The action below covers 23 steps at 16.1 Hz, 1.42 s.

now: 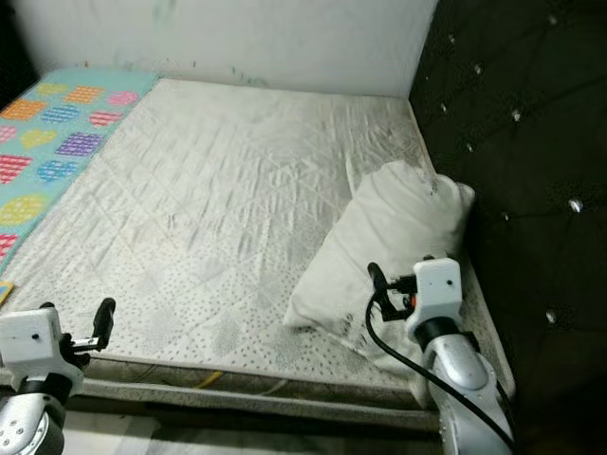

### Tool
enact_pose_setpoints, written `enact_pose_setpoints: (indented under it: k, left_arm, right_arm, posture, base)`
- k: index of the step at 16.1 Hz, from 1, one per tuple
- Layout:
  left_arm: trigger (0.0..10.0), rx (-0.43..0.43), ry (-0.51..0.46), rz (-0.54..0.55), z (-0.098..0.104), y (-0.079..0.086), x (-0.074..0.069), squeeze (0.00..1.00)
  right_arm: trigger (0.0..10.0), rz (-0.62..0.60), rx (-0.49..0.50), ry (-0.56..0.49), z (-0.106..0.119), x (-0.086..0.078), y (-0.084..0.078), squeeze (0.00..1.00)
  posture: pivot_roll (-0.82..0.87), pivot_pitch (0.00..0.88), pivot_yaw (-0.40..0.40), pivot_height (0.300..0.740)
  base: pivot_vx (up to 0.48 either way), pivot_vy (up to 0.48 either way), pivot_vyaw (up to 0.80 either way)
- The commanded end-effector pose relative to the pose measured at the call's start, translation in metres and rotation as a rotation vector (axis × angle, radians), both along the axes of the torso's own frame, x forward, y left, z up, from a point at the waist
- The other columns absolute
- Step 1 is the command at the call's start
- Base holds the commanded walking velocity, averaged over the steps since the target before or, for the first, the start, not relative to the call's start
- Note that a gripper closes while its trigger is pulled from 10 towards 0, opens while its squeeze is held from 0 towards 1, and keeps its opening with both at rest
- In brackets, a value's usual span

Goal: Clean up the room

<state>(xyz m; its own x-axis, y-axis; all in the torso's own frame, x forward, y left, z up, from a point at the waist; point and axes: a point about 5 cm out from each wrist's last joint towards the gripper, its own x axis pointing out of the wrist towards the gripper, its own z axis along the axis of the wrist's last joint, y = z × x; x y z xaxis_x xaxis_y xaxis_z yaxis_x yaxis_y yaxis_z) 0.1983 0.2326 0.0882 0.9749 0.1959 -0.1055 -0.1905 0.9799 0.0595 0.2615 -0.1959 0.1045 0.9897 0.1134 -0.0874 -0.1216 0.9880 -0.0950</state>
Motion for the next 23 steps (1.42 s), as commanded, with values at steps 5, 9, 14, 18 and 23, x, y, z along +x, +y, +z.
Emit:
enact_pose_setpoints:
  k: [5, 9, 14, 18, 23]
  left_arm:
    - [10.0, -0.009, 0.005, -0.008, 0.0, -0.002, 0.003, 0.0]
    - [10.0, -0.016, 0.005, -0.013, 0.0, -0.003, 0.007, 0.0]
    - [10.0, 0.0, -0.003, -0.035, 0.003, -0.005, 0.011, 0.0]
    - [10.0, -0.008, -0.008, -0.051, 0.003, -0.011, 0.015, 0.0]
    - [10.0, -0.025, -0.011, -0.065, 0.002, -0.015, 0.022, 0.0]
  right_arm:
    - [10.0, -0.009, -0.001, 0.001, 0.003, 0.002, 0.001, 0.0]
    - [10.0, -0.007, -0.003, -0.002, 0.003, 0.003, 0.002, 0.0]
    - [10.0, -0.011, 0.003, -0.001, 0.001, 0.003, 0.004, 0.0]
    - [10.0, -0.009, 0.0, -0.003, 0.002, 0.005, 0.004, 0.0]
    - [10.0, -0.021, -0.008, -0.029, 0.008, 0.008, 0.003, 0.0]
  posture:
    - [-0.12, 0.074, -0.035, 0.74]
    - [-0.12, 0.071, -0.03, 0.74]
    - [-0.12, 0.079, -0.019, 0.74]
    - [-0.14, 0.08, -0.03, 0.74]
    - [-0.21, 0.082, -0.015, 0.74]
  base:
    - [0.0, 0.0, -0.8]
    - [0.0, 0.0, -0.8]
    - [0.0, 0.0, -0.58]
    - [0.0, 0.0, -0.1]
    - [0.0, 0.0, 0.0]
